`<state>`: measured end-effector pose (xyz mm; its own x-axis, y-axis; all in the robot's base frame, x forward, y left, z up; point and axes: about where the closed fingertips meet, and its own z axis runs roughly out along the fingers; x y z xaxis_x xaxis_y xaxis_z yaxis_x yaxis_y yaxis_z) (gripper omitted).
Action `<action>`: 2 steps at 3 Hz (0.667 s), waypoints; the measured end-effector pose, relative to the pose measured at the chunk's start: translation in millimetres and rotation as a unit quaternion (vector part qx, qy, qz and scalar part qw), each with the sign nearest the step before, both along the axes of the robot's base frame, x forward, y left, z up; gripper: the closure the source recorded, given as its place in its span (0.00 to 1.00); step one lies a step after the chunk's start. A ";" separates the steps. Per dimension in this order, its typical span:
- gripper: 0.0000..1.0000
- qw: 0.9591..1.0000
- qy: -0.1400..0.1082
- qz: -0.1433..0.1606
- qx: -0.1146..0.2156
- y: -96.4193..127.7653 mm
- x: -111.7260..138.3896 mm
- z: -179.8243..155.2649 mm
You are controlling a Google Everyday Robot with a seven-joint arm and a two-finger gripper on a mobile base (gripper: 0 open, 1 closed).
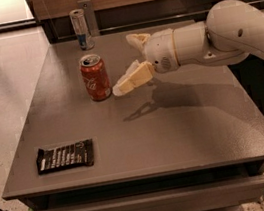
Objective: Knock coke can over
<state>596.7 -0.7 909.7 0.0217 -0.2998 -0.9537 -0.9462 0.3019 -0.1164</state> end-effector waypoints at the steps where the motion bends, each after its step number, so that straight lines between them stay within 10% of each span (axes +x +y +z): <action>1: 0.00 0.999 0.011 0.013 0.030 13.7 4.6 -15.5; 2: 0.00 0.998 0.021 0.029 0.050 29.7 10.4 -27.7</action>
Offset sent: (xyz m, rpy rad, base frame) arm 0.0201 0.0460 -0.0435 0.1496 0.0665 0.0935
